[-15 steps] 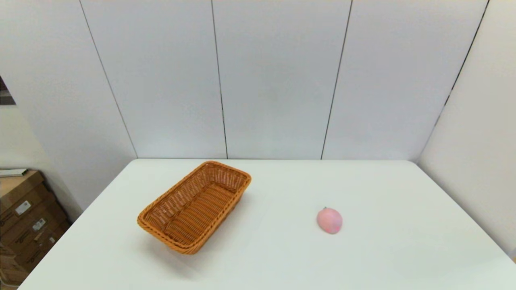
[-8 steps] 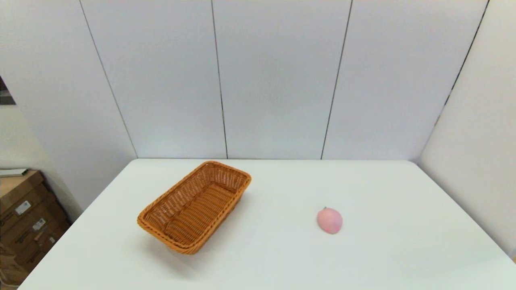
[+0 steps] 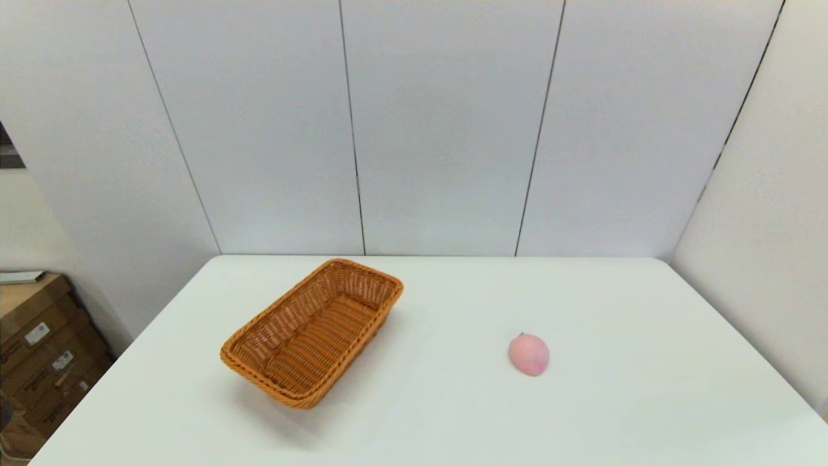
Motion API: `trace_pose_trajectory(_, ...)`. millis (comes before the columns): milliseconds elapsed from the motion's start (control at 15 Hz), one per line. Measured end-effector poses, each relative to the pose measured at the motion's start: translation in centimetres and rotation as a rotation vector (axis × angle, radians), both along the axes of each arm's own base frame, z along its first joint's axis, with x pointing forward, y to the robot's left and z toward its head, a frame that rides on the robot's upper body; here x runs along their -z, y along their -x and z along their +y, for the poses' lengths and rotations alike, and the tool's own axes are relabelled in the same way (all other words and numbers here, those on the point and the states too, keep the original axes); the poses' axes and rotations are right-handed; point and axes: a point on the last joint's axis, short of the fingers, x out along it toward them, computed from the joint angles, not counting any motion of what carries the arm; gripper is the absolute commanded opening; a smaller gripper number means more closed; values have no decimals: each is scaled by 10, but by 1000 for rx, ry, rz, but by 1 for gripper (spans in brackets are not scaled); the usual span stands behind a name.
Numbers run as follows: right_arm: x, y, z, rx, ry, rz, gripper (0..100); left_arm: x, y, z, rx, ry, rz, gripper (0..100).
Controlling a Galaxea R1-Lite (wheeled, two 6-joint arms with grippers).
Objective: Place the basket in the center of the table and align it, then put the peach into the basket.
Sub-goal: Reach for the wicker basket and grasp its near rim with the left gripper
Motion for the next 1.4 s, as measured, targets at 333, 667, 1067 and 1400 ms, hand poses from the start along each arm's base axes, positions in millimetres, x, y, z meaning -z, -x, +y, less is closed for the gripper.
trace_pose_trajectory(333,0,0,0,0,0,4,100,-26,-104,-5,-71,238,435,100)
trace_pose_trajectory(667,0,0,0,0,-1,-2,100,-2,-191,-57,-160,447,832,100)
trace_pose_trajectory(1067,0,0,0,0,-1,-3,100,65,-252,-98,-335,464,1082,100)
trace_pose_trajectory(1400,0,0,0,0,-1,-3,100,87,-275,-88,-351,524,1133,100)
